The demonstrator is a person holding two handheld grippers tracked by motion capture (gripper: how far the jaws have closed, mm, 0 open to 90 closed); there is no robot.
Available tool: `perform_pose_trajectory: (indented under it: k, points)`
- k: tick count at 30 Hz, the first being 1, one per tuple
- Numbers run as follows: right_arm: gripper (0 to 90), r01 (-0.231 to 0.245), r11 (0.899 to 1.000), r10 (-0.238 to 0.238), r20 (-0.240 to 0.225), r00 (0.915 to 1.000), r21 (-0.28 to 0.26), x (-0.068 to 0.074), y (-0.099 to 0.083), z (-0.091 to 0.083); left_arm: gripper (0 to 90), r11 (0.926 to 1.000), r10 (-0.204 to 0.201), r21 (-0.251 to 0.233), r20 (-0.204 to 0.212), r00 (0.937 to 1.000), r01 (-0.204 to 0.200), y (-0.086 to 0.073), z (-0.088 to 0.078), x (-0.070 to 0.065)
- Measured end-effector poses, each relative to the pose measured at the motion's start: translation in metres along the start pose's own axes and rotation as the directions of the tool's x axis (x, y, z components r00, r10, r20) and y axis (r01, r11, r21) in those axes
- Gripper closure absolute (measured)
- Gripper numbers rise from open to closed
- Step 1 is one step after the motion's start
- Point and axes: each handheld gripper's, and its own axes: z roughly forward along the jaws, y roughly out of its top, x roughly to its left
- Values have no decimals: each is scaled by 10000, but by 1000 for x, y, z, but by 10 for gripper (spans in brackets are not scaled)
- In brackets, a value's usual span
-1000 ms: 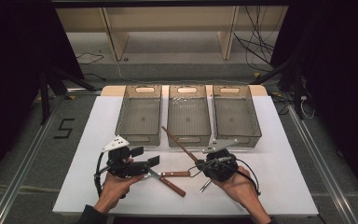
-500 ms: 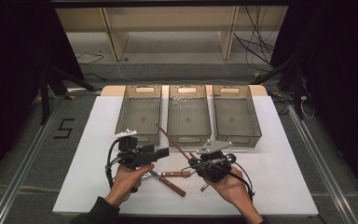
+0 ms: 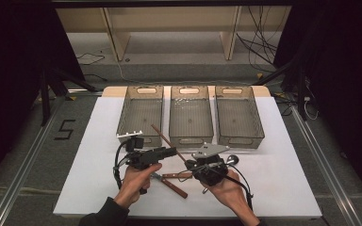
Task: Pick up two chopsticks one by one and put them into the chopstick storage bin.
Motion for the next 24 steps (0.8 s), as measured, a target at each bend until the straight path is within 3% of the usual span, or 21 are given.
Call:
perform_pose_trajectory:
  k: [16,19,24]
  points:
    - [858,121,9997,-123,-82,9999,-219,5,-2,3,631,9998,-184,-16,823,9964,186,-3,6,1]
    - [858,133,9996,-135,-87,9999,-251,5,-2,3,673,9992,-387,-12,1146,9927,391,-5,8,3]
    - [858,175,9994,-177,-63,9998,-307,5,-3,3,744,9988,-488,24,1300,9903,489,-5,10,4]
